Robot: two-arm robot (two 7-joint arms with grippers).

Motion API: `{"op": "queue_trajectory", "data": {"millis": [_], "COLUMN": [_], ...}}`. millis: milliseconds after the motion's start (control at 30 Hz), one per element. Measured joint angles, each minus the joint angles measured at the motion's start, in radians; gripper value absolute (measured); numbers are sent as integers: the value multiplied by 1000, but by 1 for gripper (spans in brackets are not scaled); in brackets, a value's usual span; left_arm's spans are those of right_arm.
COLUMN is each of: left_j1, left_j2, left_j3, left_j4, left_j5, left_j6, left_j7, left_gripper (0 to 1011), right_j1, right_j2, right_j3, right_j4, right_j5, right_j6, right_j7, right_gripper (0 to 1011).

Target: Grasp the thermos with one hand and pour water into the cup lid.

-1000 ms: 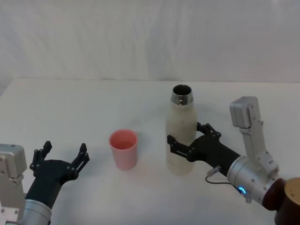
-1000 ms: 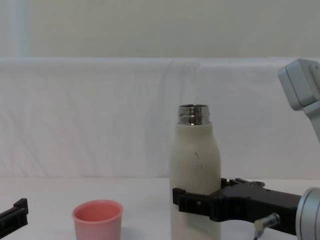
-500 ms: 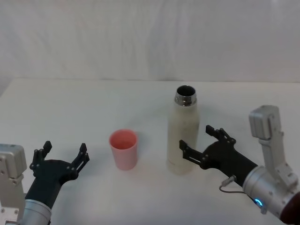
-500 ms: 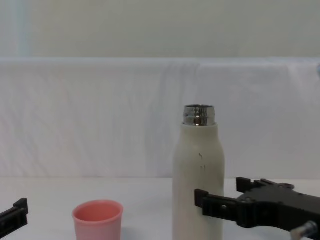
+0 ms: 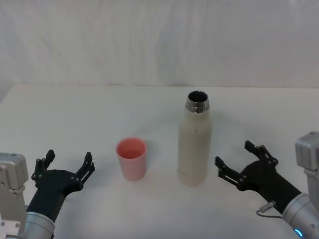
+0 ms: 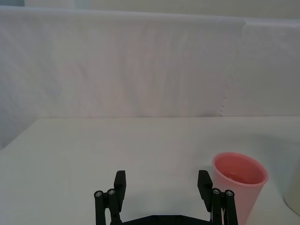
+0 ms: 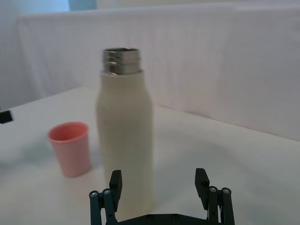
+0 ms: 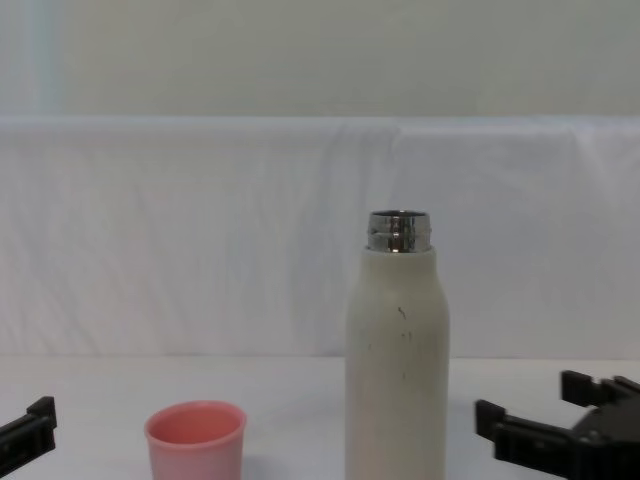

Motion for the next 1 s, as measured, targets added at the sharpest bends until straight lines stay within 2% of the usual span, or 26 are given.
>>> {"op": "queue_trajectory", "data": {"millis": [133, 400, 1000], "left_j1": [0, 0, 0], "left_j2": [0, 0, 0], "left_j3": [0, 0, 0], "left_j4": [0, 0, 0], "left_j5": [0, 0, 0], "left_j6": [0, 0, 0], "left_j7": [0, 0, 0], "left_gripper": [1001, 1001, 1001], "right_j1": [-14, -16, -14], "right_j2": [-5, -37, -32], "right_j3": [19, 46, 41], "right_j4": [16, 70, 63], "right_j5": [-8, -27, -26], "right_j6": [-27, -67, -61], "right_j7": [-10, -28, -25], "right_gripper": [1001, 1001, 1001]}}
